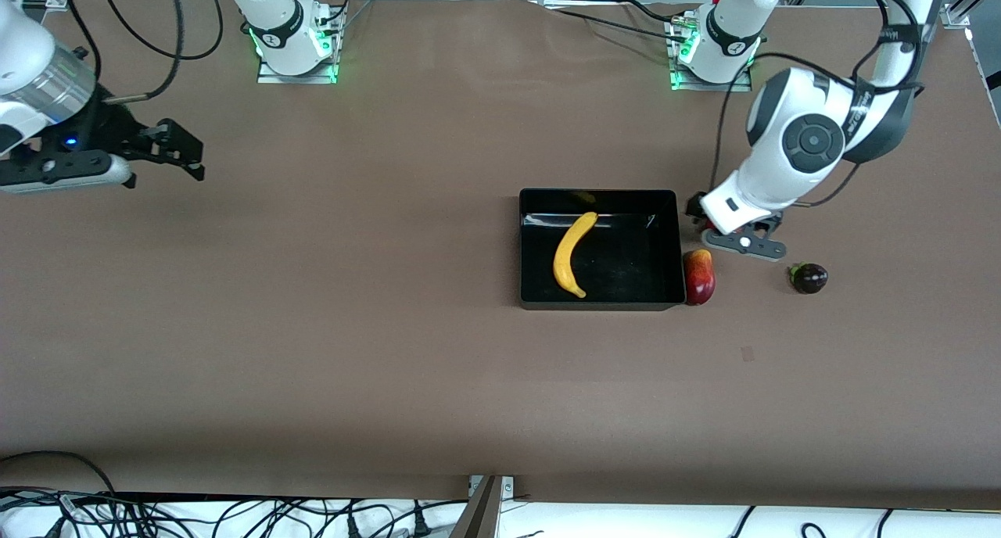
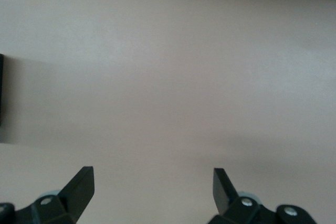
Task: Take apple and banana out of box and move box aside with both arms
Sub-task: 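Release the apple near the pomegranate and move the left gripper to the banana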
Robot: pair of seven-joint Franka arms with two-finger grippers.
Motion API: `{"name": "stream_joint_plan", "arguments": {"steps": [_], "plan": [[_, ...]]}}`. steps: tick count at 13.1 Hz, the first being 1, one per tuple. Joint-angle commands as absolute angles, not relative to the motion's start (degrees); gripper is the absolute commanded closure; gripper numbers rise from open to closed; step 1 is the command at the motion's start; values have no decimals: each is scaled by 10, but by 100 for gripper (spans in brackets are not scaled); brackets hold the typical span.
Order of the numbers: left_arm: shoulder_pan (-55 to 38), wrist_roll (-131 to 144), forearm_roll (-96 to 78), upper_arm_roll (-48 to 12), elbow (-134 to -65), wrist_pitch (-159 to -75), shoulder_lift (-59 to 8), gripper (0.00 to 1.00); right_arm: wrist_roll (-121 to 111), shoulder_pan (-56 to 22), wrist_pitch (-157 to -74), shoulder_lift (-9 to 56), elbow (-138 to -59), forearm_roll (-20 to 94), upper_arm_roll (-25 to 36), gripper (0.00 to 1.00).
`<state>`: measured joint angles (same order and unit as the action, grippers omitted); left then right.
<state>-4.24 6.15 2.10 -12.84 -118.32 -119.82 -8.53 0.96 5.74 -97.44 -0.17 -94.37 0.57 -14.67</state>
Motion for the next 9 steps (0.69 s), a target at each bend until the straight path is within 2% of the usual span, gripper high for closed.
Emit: {"name": "stream_joint_plan", "arguments": {"steps": [1, 3, 5, 9], "plan": [[-56, 171, -5, -192, -1120, -1186, -164, 0, 10, 57, -965, -4, -936, 0, -143, 0], [-87, 248, -2, -203, -1098, -1229, -218, 0, 10, 57, -965, -4, -936, 0, -143, 0], [-109, 288, 3, -202, -1099, -1310, -261, 0, 9, 57, -965, -4, -936, 0, -143, 0], [-144, 325, 21, -198, -1105, -1410, -330, 0, 10, 57, -966, -4, -935, 0, -143, 0]]}}
